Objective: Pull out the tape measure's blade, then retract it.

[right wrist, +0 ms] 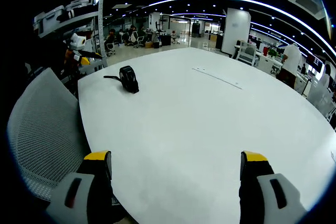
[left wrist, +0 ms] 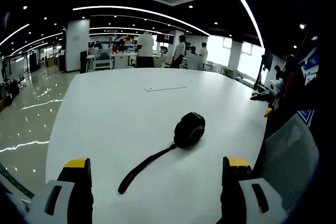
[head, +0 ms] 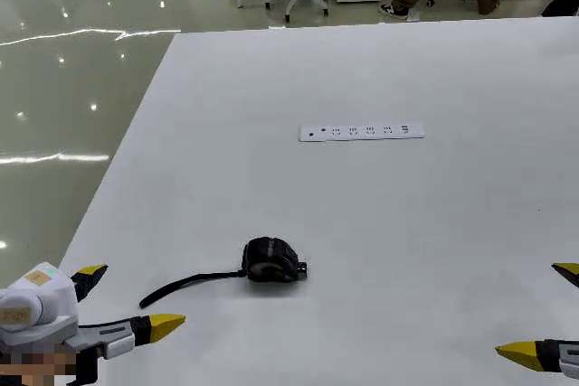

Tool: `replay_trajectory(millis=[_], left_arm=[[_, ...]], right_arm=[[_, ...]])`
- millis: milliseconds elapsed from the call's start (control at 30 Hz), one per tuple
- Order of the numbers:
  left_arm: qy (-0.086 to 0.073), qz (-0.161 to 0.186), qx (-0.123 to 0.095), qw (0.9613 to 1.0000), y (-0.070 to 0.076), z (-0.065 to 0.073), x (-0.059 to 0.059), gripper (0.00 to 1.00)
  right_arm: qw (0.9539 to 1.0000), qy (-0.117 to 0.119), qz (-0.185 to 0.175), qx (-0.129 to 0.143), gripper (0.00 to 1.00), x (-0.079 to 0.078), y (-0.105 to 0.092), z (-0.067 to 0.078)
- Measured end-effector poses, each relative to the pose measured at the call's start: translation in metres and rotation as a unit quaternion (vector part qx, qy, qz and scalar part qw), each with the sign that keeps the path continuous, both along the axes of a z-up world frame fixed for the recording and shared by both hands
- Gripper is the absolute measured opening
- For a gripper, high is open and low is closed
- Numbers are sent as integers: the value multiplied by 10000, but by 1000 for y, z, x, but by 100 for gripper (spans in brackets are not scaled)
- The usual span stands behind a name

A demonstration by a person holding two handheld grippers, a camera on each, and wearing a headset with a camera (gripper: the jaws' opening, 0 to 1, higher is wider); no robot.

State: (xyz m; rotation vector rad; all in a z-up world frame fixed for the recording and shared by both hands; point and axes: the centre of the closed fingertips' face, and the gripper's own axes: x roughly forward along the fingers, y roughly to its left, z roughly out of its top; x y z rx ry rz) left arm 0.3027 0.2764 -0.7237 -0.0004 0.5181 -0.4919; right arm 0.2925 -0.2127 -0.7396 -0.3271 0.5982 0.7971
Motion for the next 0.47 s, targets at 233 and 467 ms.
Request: replay_trajectory(millis=[233,467], left_arm=[[-133,-194,64,9997,-7,6,-1,100],[26,-450,129,9989,-14,1,-10,100]], right_arm=[[10000,2,-27,24,100,-2,-2,-1],[10000,-49,5,4,100,-5,-3,2]])
